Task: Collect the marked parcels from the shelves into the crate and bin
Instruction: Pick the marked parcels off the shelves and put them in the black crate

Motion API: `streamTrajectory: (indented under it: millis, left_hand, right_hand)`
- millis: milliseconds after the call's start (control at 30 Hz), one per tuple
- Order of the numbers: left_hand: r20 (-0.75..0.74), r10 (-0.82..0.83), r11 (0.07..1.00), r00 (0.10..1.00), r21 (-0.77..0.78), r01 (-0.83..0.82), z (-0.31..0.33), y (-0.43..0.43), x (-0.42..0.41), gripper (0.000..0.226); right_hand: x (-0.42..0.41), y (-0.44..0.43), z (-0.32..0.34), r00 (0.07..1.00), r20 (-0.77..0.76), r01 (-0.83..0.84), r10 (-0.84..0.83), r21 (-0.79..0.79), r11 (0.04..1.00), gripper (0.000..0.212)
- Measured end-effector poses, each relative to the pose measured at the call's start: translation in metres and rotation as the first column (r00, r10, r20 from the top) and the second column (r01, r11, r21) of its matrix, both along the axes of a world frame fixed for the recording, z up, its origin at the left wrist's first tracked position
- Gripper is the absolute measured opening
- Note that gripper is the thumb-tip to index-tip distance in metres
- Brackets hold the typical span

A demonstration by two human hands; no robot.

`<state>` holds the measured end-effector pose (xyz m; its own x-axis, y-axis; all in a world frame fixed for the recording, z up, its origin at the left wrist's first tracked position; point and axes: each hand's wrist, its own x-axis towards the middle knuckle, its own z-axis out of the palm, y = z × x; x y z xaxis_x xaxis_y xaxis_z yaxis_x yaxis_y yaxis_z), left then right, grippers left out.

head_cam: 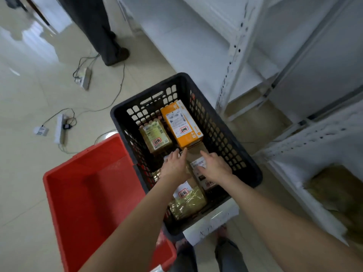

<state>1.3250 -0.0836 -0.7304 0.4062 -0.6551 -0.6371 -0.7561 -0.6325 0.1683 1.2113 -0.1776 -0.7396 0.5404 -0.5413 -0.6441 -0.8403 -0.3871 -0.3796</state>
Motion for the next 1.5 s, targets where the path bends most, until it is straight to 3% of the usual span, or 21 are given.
streamTrajectory:
  millis: [200,400,833,1100,1267,1400,1500]
  left_hand:
    - [0.044,-0.219,0.973,0.975,-0.066,0.222,0.047,-0.01,-0.024,0.098]
    - [0.069,-0.41,0.894,0.91,-0.166,0.415,0.113,-0.025,-0.081,0.093]
    - [0.186,-0.731,0.553,0.657,-0.402,0.729,0.236,-0.025,-0.325,0.086]
    - [0.356,-0.767,0.311,0.534,-0.521,0.795,0.339,0.015,-0.489,0.081]
    - [0.445,-0.728,0.182,0.521,-0.607,0.773,0.403,0.034,-0.559,0.084]
    - [0.546,-0.679,0.02,0.492,-0.656,0.755,0.46,0.039,-0.593,0.073]
    - [0.578,-0.63,-0.104,0.519,-0.725,0.681,0.514,0.037,-0.607,0.062]
  right_hand:
    - [-0.056,0.022,0.056,0.981,0.032,0.193,-0.19,-0.119,0.974,0.067]
    - [-0.13,0.044,0.121,0.908,0.113,0.419,-0.403,-0.245,0.874,0.067]
    - [-0.371,0.112,0.248,0.729,0.223,0.654,-0.647,-0.504,0.564,0.058]
    - [-0.528,0.176,0.343,0.663,0.34,0.689,-0.667,-0.625,0.367,0.061]
    - [-0.599,0.206,0.401,0.657,0.357,0.66,-0.664,-0.698,0.277,0.061]
    - [-0.635,0.211,0.458,0.675,0.46,0.628,-0.577,-0.768,0.122,0.05]
    - [-0.65,0.204,0.506,0.697,0.54,0.615,-0.472,-0.789,0.005,0.047]
